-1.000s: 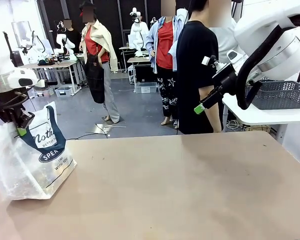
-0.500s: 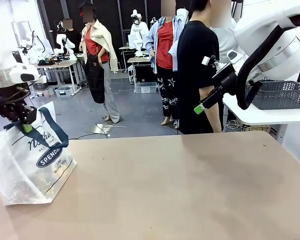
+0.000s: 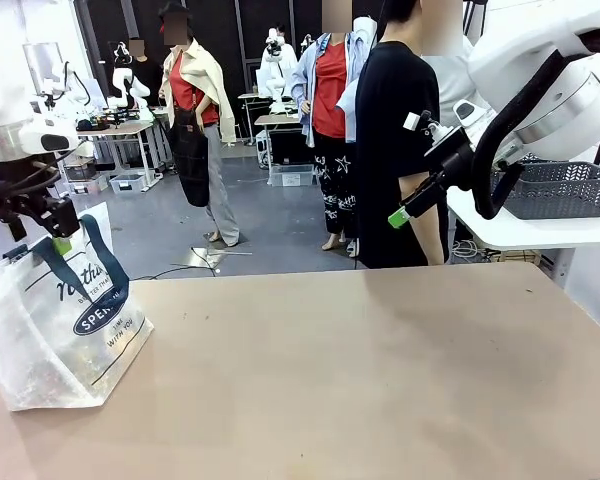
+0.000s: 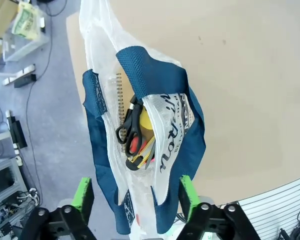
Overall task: Transfer purchased items from the store into the shopping bag.
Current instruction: Move the Reusable shopping bag to the right side of the table.
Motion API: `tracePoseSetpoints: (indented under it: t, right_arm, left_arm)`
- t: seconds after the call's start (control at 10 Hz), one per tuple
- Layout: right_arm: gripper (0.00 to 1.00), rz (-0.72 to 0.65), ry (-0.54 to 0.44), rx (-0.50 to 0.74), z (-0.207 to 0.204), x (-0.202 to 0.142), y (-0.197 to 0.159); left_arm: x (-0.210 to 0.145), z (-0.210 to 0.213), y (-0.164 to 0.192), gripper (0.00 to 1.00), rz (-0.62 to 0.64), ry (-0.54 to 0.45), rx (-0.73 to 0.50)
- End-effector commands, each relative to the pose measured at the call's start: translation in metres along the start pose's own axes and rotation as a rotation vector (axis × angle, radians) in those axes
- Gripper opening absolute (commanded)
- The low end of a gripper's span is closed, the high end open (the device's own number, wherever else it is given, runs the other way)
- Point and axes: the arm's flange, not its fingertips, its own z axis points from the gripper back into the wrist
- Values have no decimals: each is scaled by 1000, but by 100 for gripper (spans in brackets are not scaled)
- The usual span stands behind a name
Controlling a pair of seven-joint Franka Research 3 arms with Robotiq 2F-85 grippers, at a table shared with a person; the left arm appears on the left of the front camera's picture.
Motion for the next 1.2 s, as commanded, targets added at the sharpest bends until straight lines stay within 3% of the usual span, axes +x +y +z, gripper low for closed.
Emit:
tracePoseSetpoints:
  t: [0.0, 0.5, 0.8, 1.1]
  right_arm:
    - [100, -8, -1, 1, -1, 1, -1]
    - [100, -8, -1, 1, -1, 1, -1]
    - [100, -8, -1, 1, -1, 1, -1]
    - [100, -8, -1, 1, -1, 1, -1]
  left_arm:
    - [7, 11, 10, 100, -41, 5, -12]
    - [20, 29, 16, 100, -123, -37, -48]
    - [31, 41, 6, 100, -159, -102, 11]
    - [58, 51, -18, 100, -389, -266, -247]
